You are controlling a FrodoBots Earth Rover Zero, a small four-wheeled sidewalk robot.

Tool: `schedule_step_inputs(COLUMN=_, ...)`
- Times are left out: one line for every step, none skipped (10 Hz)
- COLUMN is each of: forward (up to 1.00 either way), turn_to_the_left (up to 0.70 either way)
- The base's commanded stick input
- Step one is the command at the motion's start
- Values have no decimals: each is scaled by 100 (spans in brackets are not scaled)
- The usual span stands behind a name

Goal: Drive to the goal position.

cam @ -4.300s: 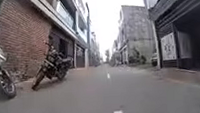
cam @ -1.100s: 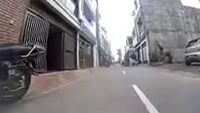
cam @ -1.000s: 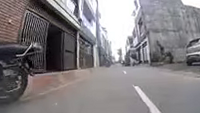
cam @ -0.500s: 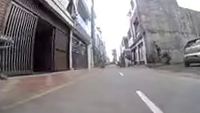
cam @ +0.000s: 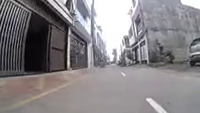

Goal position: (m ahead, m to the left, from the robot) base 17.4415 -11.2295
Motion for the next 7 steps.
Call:
schedule_step_inputs(forward=100, turn_to_the_left=-40)
schedule_step_inputs(forward=100, turn_to_the_left=-40)
schedule_step_inputs(forward=100, turn_to_the_left=-40)
schedule_step_inputs(forward=100, turn_to_the_left=-40)
schedule_step_inputs(forward=100, turn_to_the_left=-40)
schedule_step_inputs(forward=100, turn_to_the_left=-40)
schedule_step_inputs(forward=100, turn_to_the_left=-28)
